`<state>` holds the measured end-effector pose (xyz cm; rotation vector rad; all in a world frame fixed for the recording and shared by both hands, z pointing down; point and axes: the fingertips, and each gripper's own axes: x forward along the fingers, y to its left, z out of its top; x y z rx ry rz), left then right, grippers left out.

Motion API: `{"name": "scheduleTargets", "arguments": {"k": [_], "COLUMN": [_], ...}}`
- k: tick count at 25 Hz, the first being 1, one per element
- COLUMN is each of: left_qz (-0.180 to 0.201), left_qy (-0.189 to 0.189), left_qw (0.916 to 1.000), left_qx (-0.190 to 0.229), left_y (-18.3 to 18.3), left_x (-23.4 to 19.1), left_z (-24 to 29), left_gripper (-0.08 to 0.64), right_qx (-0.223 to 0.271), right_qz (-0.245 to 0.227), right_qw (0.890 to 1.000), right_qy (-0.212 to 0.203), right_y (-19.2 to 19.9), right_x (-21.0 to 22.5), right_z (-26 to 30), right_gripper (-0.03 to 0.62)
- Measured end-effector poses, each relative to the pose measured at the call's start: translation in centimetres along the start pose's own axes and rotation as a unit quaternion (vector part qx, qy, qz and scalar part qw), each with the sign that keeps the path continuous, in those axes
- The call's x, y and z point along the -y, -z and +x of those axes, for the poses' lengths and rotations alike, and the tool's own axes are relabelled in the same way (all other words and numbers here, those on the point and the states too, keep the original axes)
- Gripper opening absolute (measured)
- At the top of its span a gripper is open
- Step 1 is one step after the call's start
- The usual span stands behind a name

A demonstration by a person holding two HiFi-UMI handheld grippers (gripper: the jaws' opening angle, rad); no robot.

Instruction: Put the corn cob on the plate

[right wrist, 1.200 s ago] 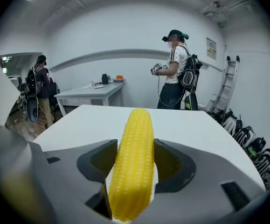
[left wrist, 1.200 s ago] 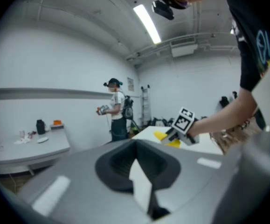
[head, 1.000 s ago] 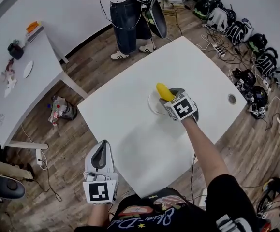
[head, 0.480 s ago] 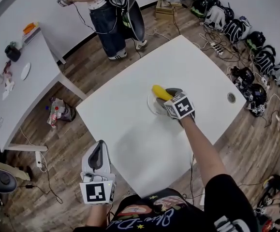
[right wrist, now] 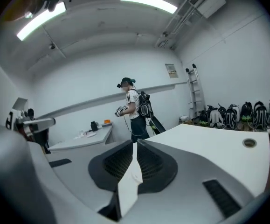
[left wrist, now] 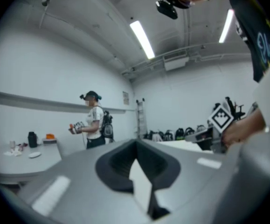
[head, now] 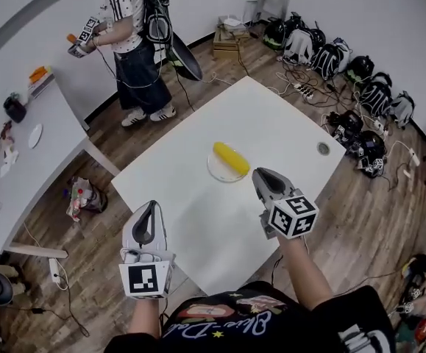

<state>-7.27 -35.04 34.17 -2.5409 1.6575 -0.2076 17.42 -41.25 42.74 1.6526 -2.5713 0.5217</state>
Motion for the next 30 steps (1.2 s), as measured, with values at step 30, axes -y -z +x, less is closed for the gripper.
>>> {"name": "scheduleTargets", "arguments": {"k": [30], "left_qz": [-0.001], "left_qy": [0.058], "left_qw": [0.9975], "left_qx": [0.04], "left_y": [-2.8], "left_x": [2.5], "left_z": [-0.1], "left_gripper": [-0.006], "right_qx": [0.054], "right_qz": [-0.055], "right_qw": [0.996], "right_qy": [-0.034], "right_y": [-3.8], "right_x": [-7.0], "right_z": [-9.2], "right_gripper": [0.034]}}
